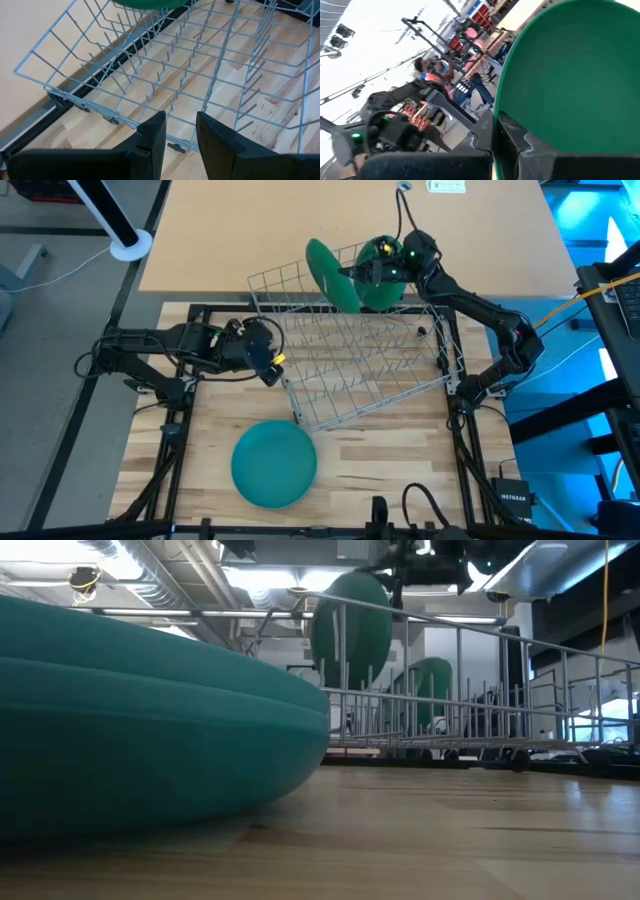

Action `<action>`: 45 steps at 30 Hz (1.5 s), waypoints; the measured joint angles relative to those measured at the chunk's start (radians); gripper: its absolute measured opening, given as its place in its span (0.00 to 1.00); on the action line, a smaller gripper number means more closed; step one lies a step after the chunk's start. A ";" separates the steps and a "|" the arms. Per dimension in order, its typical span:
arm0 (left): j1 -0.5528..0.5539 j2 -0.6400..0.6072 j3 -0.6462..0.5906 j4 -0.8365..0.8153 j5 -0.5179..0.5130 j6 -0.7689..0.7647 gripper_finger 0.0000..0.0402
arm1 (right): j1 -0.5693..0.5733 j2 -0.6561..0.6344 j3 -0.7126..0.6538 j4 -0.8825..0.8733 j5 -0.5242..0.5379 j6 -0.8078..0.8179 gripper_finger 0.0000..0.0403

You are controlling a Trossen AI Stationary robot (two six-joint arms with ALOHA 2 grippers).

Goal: Sort dishes
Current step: Put the dark green plate in the dish rack

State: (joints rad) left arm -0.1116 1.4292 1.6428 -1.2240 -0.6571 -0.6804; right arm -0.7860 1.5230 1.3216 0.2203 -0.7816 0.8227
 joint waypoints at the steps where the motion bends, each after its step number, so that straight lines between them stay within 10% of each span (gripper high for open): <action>1: 0.000 0.000 0.000 0.000 0.000 0.000 0.25 | 0.000 0.000 -0.015 0.009 0.012 0.000 0.02; 45: 0.000 0.000 0.000 0.000 0.000 -0.001 0.25 | 0.001 0.005 -0.071 0.008 0.040 -0.018 0.02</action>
State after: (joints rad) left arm -0.1116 1.4296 1.6428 -1.2240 -0.6571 -0.6811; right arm -0.7849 1.5276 1.2502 0.2280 -0.7420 0.8051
